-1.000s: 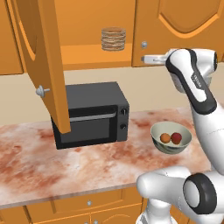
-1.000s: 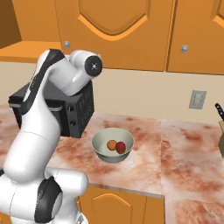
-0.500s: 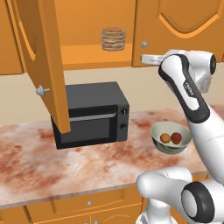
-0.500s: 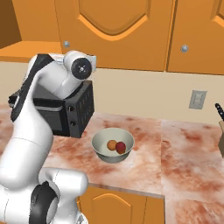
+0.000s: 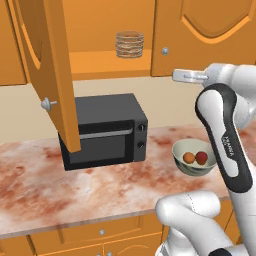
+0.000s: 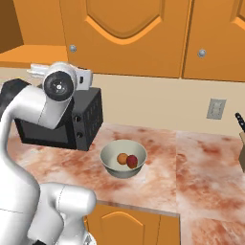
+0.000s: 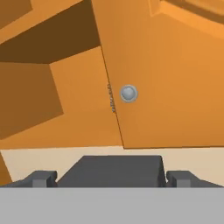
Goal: Open the cabinet. Pick the tangerine and mango from the cabinet and place them into the bowl. Then close the cabinet.
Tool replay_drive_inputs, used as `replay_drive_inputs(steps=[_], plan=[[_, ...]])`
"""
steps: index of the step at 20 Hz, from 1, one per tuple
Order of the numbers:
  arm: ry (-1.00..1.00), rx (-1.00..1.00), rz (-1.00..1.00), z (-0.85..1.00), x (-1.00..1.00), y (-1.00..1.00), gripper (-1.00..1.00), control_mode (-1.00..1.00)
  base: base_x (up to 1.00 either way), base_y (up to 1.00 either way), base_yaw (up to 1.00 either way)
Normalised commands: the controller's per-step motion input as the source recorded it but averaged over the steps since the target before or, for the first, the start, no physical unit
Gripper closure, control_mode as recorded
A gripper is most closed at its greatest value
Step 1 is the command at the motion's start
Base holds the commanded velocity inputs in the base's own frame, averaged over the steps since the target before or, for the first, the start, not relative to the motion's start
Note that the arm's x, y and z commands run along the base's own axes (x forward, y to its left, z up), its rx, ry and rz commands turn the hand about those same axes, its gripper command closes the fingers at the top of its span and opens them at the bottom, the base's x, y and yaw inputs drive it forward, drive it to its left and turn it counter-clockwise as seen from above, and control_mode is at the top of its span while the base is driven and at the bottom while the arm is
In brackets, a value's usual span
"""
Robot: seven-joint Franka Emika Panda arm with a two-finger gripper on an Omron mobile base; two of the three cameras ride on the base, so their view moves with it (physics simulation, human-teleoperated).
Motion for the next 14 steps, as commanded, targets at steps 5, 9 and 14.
replay_drive_inputs(steps=[5, 9, 14], plan=[[0.00, 0.00, -0.02, 0.00, -1.00, 0.00, -1.00, -1.00, 0.00, 0.00, 0.00], [0.00, 0.00, -0.02, 0.00, -1.00, 0.00, -1.00, -1.00, 0.00, 0.00, 0.00], [0.00, -0.04, 0.00, 0.00, -1.00, 0.37, -1.00, -1.00, 0.00, 0.00, 0.00]])
